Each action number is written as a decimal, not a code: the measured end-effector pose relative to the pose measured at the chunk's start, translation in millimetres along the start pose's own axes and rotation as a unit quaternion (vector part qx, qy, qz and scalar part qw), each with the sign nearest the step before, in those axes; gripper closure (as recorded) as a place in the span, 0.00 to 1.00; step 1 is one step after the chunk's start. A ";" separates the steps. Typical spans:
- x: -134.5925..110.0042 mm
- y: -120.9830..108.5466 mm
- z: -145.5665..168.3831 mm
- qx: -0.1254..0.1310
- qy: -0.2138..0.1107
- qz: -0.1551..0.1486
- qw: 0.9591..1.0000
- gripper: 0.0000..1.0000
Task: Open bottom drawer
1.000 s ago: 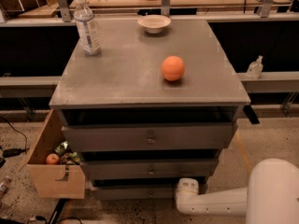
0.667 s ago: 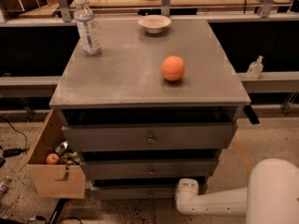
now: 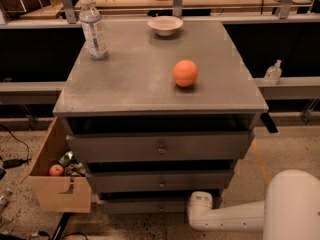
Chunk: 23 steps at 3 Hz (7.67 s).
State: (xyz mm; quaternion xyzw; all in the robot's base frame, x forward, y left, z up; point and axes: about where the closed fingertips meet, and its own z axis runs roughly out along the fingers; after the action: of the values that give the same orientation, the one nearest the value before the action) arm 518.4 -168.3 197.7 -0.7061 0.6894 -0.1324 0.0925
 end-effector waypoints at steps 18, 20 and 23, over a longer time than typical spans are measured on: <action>10.6 2.9 18.0 -0.045 0.010 -0.001 0.999 1.00; 10.6 2.9 18.0 -0.045 0.010 -0.001 0.999 1.00; 10.7 2.9 17.7 -0.045 0.010 -0.001 0.999 0.38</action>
Offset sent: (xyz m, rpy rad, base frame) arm 0.0000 0.0000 0.0002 0.0000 0.0000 0.0000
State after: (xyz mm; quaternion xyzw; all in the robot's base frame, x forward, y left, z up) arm 521.4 -180.0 180.7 -0.7092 0.6946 -0.1083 0.0532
